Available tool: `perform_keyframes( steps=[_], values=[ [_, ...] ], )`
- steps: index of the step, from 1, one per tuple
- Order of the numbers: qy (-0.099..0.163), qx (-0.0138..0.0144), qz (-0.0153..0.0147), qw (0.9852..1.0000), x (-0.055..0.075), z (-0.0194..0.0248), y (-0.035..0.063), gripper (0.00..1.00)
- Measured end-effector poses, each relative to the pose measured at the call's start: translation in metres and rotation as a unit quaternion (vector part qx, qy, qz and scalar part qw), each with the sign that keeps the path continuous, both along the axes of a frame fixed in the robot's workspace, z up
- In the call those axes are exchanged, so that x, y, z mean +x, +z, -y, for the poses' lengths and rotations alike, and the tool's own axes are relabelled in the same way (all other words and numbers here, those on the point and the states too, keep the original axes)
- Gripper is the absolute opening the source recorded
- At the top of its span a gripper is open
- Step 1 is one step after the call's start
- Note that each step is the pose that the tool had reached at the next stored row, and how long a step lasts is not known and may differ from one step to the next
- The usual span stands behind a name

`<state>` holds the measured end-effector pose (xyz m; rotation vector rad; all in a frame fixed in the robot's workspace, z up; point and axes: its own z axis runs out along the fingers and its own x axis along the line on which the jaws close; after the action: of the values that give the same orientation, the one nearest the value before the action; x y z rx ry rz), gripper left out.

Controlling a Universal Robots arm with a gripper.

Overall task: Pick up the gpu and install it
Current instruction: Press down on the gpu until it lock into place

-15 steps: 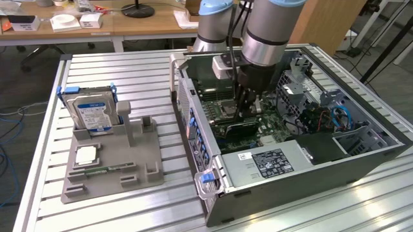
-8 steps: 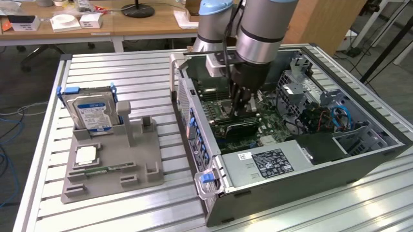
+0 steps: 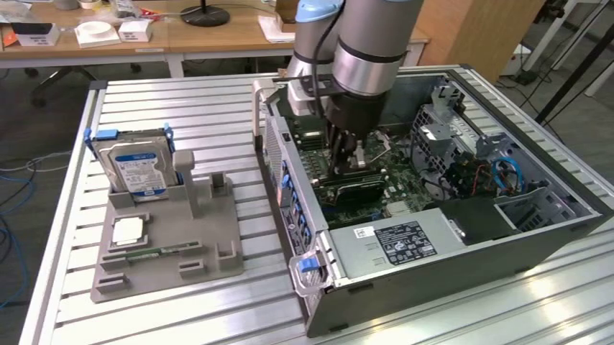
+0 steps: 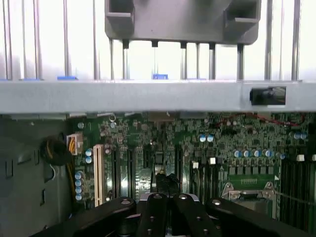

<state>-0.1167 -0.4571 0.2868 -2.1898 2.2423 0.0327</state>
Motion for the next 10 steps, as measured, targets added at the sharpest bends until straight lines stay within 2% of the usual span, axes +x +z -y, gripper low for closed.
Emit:
perform_keyframes(
  steps=[6,10],
  values=[
    [0.000,0.0000,-0.0006,1.0000,-0.014,0.0000,0.0010,0.13],
    [0.000,-0.0002,-0.0019,1.0000,-0.020,0.0000,0.0023,0.13]
  ],
)
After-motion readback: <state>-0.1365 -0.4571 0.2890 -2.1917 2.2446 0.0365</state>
